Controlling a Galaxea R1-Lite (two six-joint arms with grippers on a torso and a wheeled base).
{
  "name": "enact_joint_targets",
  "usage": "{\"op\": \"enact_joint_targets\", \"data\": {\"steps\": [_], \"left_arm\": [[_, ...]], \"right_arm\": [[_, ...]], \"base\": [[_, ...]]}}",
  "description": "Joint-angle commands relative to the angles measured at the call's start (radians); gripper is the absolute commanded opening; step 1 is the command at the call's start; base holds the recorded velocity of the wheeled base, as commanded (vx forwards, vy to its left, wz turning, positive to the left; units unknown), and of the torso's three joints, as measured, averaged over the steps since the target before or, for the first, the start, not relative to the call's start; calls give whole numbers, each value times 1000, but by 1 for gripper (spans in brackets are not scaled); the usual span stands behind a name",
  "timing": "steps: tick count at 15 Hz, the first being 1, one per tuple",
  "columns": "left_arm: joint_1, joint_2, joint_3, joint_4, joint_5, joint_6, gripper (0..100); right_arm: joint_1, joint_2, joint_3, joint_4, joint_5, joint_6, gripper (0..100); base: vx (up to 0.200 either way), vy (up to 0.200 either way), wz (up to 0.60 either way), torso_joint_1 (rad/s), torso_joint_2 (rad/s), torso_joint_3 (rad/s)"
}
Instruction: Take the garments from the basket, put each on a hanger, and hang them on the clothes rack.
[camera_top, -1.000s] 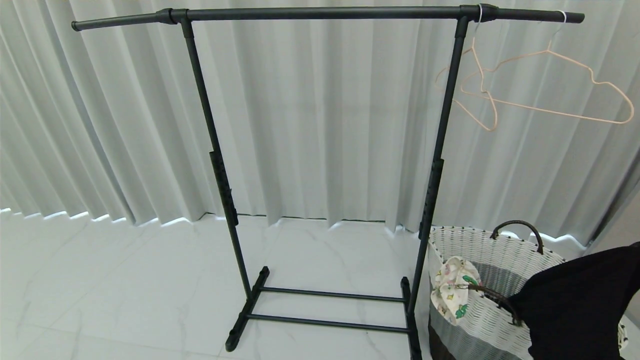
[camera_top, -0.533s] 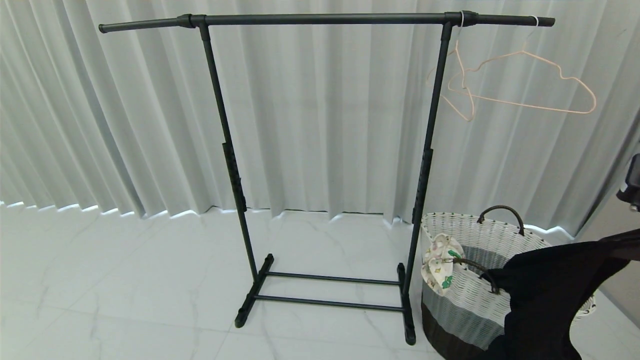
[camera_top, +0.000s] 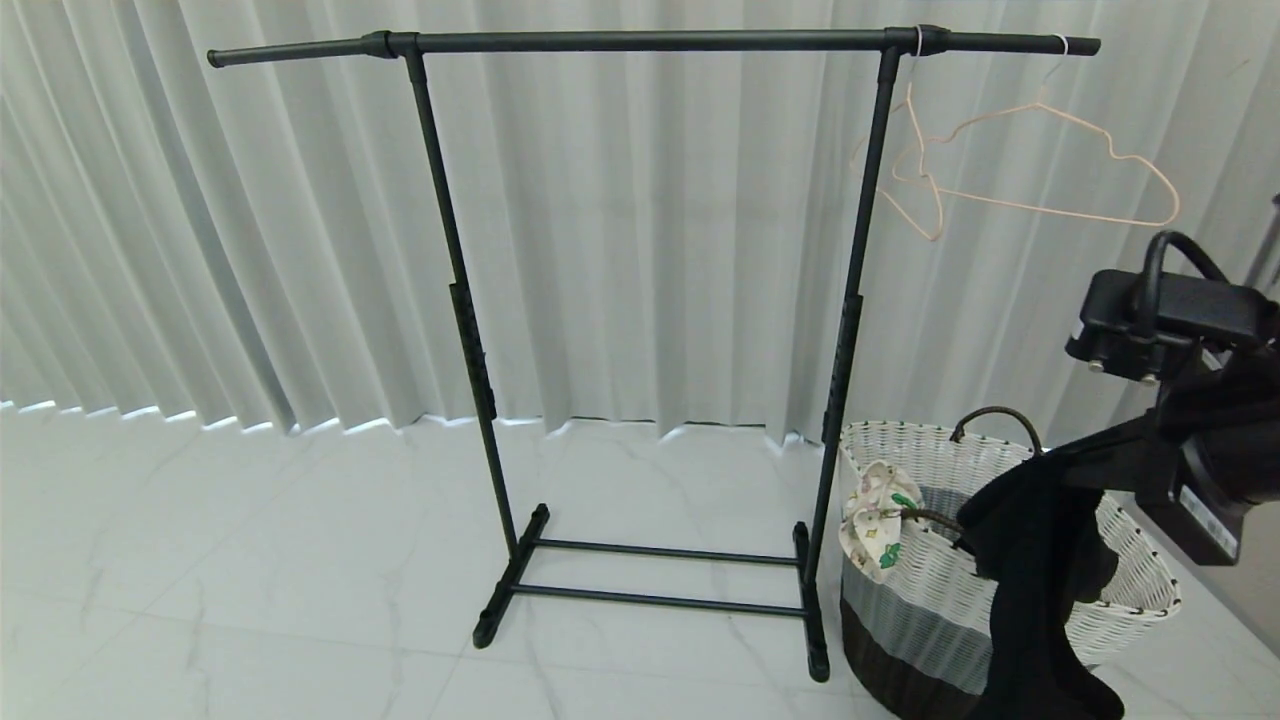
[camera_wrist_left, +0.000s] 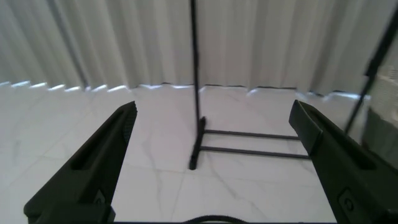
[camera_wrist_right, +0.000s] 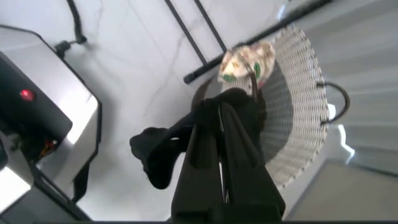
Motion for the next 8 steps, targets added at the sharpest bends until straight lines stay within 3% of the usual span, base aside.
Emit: {"op": "enact_joint_targets", "data": {"steps": [1, 2, 4, 7, 8], "left_arm": [[-16, 110, -136, -3, -105, -105, 100], [-19, 294, -271, -20, -108, -188, 100], [-58, 596, -470, -80, -109, -198, 100], [-284, 915, -665, -118, -108, -214, 100], [-388, 1025, -671, -206, -106, -212, 100]], "right_arm": [[31, 70, -36, -8, 0, 19, 0], [52, 90, -55, -19, 0, 46, 0], [83, 124, -88, -54, 0, 97, 0], [135, 161, -124, -98, 7, 143, 0], [163, 171, -131, -151, 15, 175, 0]], "base": [[0, 0, 0, 0, 0, 0], [0, 0, 0, 0, 0, 0], [0, 0, 0, 0, 0, 0], [0, 0, 0, 0, 0, 0], [0, 0, 0, 0, 0, 0]]}}
